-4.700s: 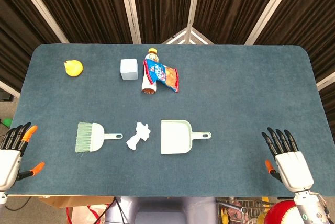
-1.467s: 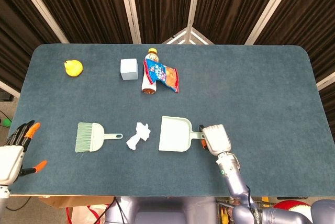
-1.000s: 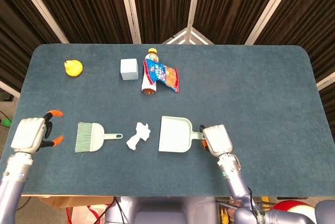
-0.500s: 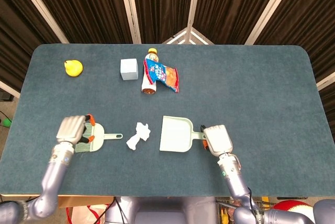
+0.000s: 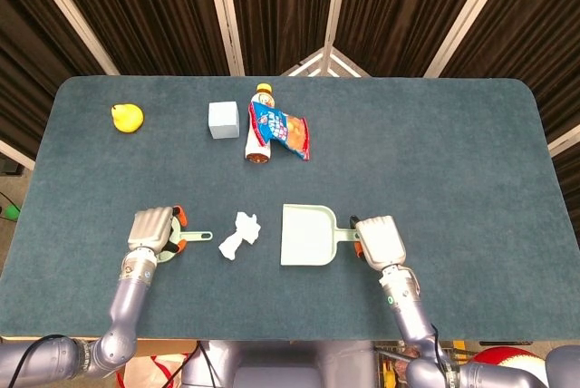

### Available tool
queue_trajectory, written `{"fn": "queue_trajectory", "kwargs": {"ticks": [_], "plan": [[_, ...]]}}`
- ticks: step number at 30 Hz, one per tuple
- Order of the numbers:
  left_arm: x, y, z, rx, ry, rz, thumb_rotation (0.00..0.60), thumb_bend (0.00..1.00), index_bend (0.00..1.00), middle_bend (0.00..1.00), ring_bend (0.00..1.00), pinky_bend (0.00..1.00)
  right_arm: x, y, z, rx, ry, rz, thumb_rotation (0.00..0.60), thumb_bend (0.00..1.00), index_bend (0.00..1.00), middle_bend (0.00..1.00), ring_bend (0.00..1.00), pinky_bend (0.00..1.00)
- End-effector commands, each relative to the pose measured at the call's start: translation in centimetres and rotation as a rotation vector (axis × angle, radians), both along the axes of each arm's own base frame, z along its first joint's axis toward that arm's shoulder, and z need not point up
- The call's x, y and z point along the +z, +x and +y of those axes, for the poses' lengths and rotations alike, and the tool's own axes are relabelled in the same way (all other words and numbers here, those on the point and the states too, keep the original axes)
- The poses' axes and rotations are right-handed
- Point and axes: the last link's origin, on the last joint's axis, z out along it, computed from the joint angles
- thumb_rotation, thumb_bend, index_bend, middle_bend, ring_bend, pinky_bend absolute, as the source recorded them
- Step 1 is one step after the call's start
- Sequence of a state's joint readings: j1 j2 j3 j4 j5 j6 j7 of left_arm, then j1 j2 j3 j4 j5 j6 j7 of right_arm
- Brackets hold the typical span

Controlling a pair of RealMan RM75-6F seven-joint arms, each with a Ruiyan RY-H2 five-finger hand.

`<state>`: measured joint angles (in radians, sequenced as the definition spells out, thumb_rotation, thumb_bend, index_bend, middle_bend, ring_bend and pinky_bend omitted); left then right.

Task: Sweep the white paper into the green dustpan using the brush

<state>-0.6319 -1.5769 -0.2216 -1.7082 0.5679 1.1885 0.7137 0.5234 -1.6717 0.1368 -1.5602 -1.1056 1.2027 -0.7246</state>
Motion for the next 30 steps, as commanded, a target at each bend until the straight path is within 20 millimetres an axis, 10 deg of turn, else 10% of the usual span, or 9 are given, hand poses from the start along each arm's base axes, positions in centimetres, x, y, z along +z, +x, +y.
{"fn": "queue_trajectory", "kwargs": {"ticks": [1,19,30], "plan": [[-0.5,-0.1,0.0,0.016,-0.006,-0.001,0.600,0.39,0.45,1.00,1.00,1.00,0.0,0.0,0.0,-0.001,0.002,-0.001,0.600,0.47,0.61,0.86,0.87,0.87],[-2.7,-0.3,0.4,0.039,-0.029,0.004,0.600,0.41,0.47,1.00,1.00,1.00,-0.1,-0.7,-0.1,-0.008,0.006,0.011,0.600,0.48,0.61,0.86,0.87,0.87],[-2.8,0.9,0.6,0.030,0.004,-0.065,0.600,0.61,0.76,1.00,1.00,1.00,0.2,-1.3,0.2,-0.010,0.007,0.017,0.600,0.48,0.61,0.86,0.87,0.87]]}}
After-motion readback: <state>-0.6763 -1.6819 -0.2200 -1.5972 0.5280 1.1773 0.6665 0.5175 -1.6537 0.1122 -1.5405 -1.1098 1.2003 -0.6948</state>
